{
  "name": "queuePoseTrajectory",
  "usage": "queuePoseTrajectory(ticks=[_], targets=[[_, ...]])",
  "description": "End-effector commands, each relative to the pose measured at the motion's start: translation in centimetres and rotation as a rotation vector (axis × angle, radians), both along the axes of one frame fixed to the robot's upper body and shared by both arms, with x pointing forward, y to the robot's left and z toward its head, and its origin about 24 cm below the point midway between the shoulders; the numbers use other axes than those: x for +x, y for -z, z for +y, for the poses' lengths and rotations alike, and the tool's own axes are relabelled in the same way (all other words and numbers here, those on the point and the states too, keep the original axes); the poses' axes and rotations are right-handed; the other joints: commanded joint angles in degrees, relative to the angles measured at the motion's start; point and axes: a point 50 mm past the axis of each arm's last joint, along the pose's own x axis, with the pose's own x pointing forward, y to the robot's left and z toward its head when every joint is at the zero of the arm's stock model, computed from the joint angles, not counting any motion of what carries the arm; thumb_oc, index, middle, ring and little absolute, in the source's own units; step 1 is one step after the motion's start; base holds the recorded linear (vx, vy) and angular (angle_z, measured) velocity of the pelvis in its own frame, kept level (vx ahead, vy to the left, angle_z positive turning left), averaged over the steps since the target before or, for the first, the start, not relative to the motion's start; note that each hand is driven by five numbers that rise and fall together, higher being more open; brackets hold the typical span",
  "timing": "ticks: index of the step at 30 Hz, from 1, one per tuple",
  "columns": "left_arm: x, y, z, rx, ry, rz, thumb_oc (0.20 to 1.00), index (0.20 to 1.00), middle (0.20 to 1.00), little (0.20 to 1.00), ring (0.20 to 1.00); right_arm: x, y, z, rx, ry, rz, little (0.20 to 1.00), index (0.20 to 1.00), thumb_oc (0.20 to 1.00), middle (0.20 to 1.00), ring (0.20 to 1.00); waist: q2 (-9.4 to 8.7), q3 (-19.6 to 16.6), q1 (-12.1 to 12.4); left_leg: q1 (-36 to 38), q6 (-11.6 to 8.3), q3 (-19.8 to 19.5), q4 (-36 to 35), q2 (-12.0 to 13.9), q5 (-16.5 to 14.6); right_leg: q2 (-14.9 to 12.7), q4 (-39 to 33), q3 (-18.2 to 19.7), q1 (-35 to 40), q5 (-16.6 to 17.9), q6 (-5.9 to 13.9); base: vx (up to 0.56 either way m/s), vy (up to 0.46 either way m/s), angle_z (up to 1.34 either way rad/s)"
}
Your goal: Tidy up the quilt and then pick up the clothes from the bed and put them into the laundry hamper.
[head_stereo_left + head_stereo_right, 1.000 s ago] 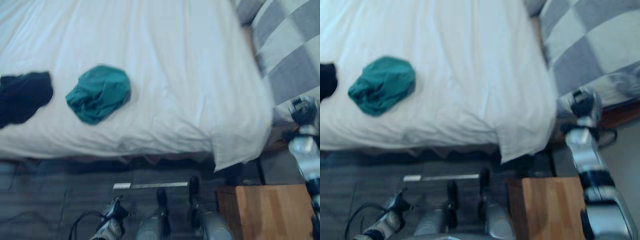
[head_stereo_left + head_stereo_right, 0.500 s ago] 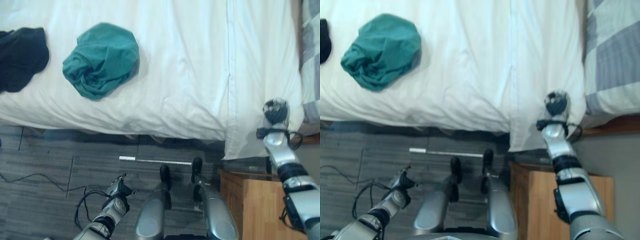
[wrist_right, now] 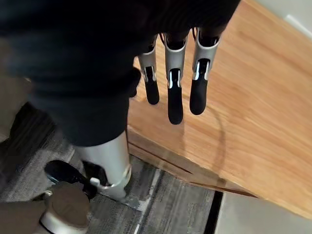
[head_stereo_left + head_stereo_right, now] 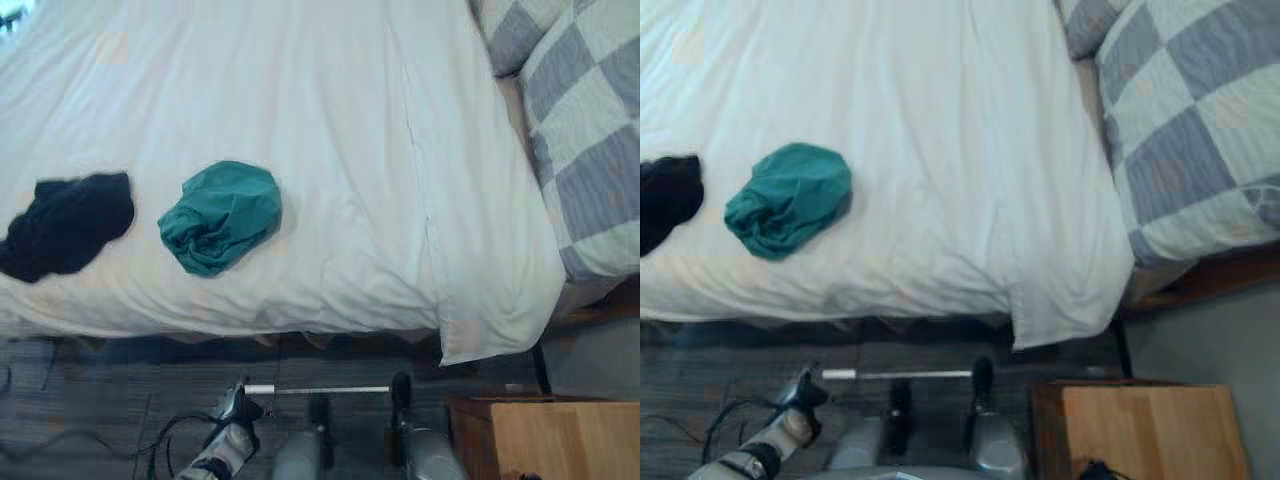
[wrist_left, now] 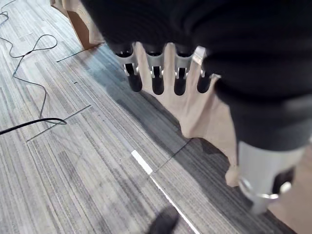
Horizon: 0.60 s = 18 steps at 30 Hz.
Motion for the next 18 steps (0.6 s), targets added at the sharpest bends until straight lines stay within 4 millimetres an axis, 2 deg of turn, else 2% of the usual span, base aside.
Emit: queuePoseTrajectory(ticks=[1,2,3,4,5,6,7,8,9,10,11,12,13,14,15,16,17,18], targets=[[0.1,-0.1,-0.1,0.005,0.001,-0.024,1.000,1.000,1.000,1.000,1.000,3.3,-1.0,-0.4,-0.023,-0.030,-0.120,1.000,1.000,1.000,1.000,1.000,0.03,-1.38,-0.26,0.16,-1.87,-1.81,-6.67,7.75,6.12,-8.82,0.81,1.97,-2.42,1.09,10.74,0.03,0.572,-0.50],[-0.2,0.1,-0.1,0.011,0.002,-0.010,1.000,1.000,1.000,1.000,1.000,3.2,-1.0,-0.3,-0.004,0.003,-0.142,1.000,1.000,1.000,1.000,1.000,0.49,-2.94,-1.01,0.90,-3.23,0.54,-9.78,13.74,10.11,-12.05,0.95,1.54,-2.56,1.20,12.60,0.03,0.385,-0.30],[-0.2,0.1,-0.1,0.011,0.003,-0.008,1.000,1.000,1.000,1.000,1.000,3.1,-1.0,-0.3,-0.005,0.003,-0.140,1.000,1.000,1.000,1.000,1.000,0.66,-2.93,-0.92,1.43,-3.37,0.71,-10.37,13.96,10.32,-11.83,0.92,1.49,-2.34,1.06,12.56,0.04,0.562,-0.06],[-0.4,0.2,-0.1,0.020,0.015,0.007,1.000,1.000,1.000,1.000,1.000,2.8,-0.9,-0.3,0.007,0.016,-0.141,1.000,1.000,1.000,1.000,1.000,1.06,-3.92,-1.24,2.68,-4.07,3.08,-11.65,16.15,11.30,-12.91,1.12,0.77,-2.37,1.12,13.22,0.17,0.436,0.26],[-1.0,0.4,-0.1,0.032,0.050,0.041,1.000,1.000,1.000,1.000,1.000,2.0,-0.5,0.2,0.036,0.033,-0.123,1.000,1.000,1.000,1.000,1.000,1.67,-5.81,-0.95,3.72,-5.43,3.47,-11.82,16.54,10.29,-14.53,1.93,-0.05,-1.01,1.88,13.29,0.21,0.554,0.37],[-0.7,0.4,-0.1,0.031,0.062,0.040,1.000,1.000,1.000,1.000,1.000,1.6,-0.3,0.4,0.041,0.035,-0.104,1.000,1.000,1.000,1.000,1.000,1.08,-6.23,-1.17,3.32,-5.65,3.01,-10.66,15.18,8.61,-16.13,2.62,-0.20,-0.48,4.27,13.29,0.19,0.386,0.35],[-0.7,0.3,-0.1,0.032,0.062,0.040,1.000,1.000,1.000,1.000,1.000,1.6,-0.3,0.4,0.042,0.036,-0.104,1.000,1.000,1.000,1.000,1.000,0.90,-6.23,-1.24,3.12,-5.56,2.88,-10.34,14.97,8.42,-16.34,2.49,-0.28,-0.37,4.36,13.29,0.02,0.345,0.36],[-0.4,0.0,0.8,0.058,0.071,0.054,1.000,1.000,1.000,1.000,1.000,2.5,-0.3,1.2,0.063,0.029,-0.120,1.000,1.000,1.000,1.000,1.000,-0.41,-5.00,-1.47,2.53,-4.28,3.04,-7.25,12.00,5.15,-19.97,6.00,-0.66,-2.16,12.24,13.29,-0.04,0.235,0.40],[-0.3,0.0,0.9,0.059,0.071,0.053,1.000,1.000,1.000,1.000,1.000,2.5,-0.3,1.2,0.064,0.029,-0.121,1.000,1.000,1.000,1.000,1.000,-0.65,-4.88,-1.39,2.46,-4.16,3.15,-6.87,11.81,4.88,-20.17,6.00,-0.46,-2.21,12.34,13.29,-0.08,0.575,0.55],[-0.2,-0.3,1.7,0.113,0.134,0.070,1.000,1.000,1.000,1.000,1.000,4.1,-0.4,2.6,0.105,-0.010,-0.168,1.000,1.000,1.000,1.000,1.000,-1.12,-3.82,-1.07,3.78,-2.22,5.72,-6.45,9.24,3.51,-21.26,9.92,-3.49,-3.04,10.64,12.72,-0.05,0.350,0.41],[-0.1,-0.3,1.8,0.114,0.134,0.070,1.000,1.000,1.000,1.000,1.000,4.2,-0.4,2.6,0.105,-0.010,-0.169,1.000,1.000,1.000,1.000,1.000,-1.32,-3.88,-1.12,3.64,-2.13,5.73,-6.52,9.01,3.71,-21.46,9.92,-3.40,-3.23,10.77,12.75,-0.01,0.723,0.25],[0.0,-0.7,2.6,0.140,0.163,0.083,1.000,1.000,1.000,1.000,1.000,4.7,-0.3,3.9,0.137,-0.072,-0.178,1.000,1.000,1.000,1.000,1.000,-1.03,-3.46,-1.58,5.44,-0.20,7.20,-9.32,6.33,4.24,-14.28,13.63,-2.22,-4.39,3.54,10.47,0.07,0.561,-0.12],[0.1,-0.8,3.0,0.156,0.178,0.094,1.000,1.000,1.000,1.000,1.000,4.8,-0.3,4.3,0.144,-0.093,-0.183,1.000,1.000,1.000,1.000,1.000,-0.93,-3.45,-1.92,5.81,0.80,7.63,-10.39,4.66,4.64,-8.64,14.05,-1.63,-4.17,-0.48,9.21,0.08,0.554,-0.20],[0.1,-0.8,3.0,0.156,0.177,0.093,1.000,1.000,1.000,1.000,1.000,4.8,-0.3,4.4,0.145,-0.093,-0.183,1.000,1.000,1.000,1.000,1.000,-0.91,-3.45,-1.94,5.79,0.75,7.61,-10.47,4.75,4.79,-8.56,14.07,-1.68,-4.21,-0.47,9.09,0.13,0.483,-0.06],[-0.3,-0.8,3.5,0.174,0.191,0.124,1.000,1.000,1.000,1.000,1.000,5.2,-0.3,4.8,0.153,-0.114,-0.202,1.000,1.000,1.000,1.000,1.000,-1.43,-3.47,-2.73,6.97,2.54,8.37,-11.55,0.46,4.11,1.18,12.95,-1.58,-3.94,-3.58,7.47,0.09,0.300,0.16],[-0.3,-0.8,3.6,0.174,0.191,0.124,1.000,1.000,1.000,1.000,1.000,5.2,-0.3,4.8,0.153,-0.114,-0.203,1.000,1.000,1.000,1.000,1.000,-1.45,-3.48,-2.77,6.85,2.55,8.34,-11.52,0.46,4.22,1.19,12.78,-1.63,-3.94,-3.40,7.43,0.22,0.535,0.19],[-0.4,-0.7,3.5,0.161,0.178,0.127,1.000,1.000,1.000,1.000,1.000,6.1,-0.7,4.7,0.152,-0.138,-0.227,1.000,1.000,1.000,1.000,1.000,-1.81,-3.24,-3.48,7.20,4.28,8.30,-8.99,-4.37,0.36,4.48,10.60,-1.44,-4.32,-4.45,5.72,0.13,0.233,0.24],[-0.4,-0.7,3.5,0.160,0.177,0.127,1.000,1.000,1.000,1.000,1.000,6.1,-0.7,4.6,0.151,-0.138,-0.226,1.000,1.000,1.000,1.000,1.000,-1.71,-3.11,-3.57,7.10,4.33,8.21,-8.33,-4.29,-0.24,4.47,10.78,-1.50,-4.17,-4.72,5.77,0.19,0.305,0.33]])
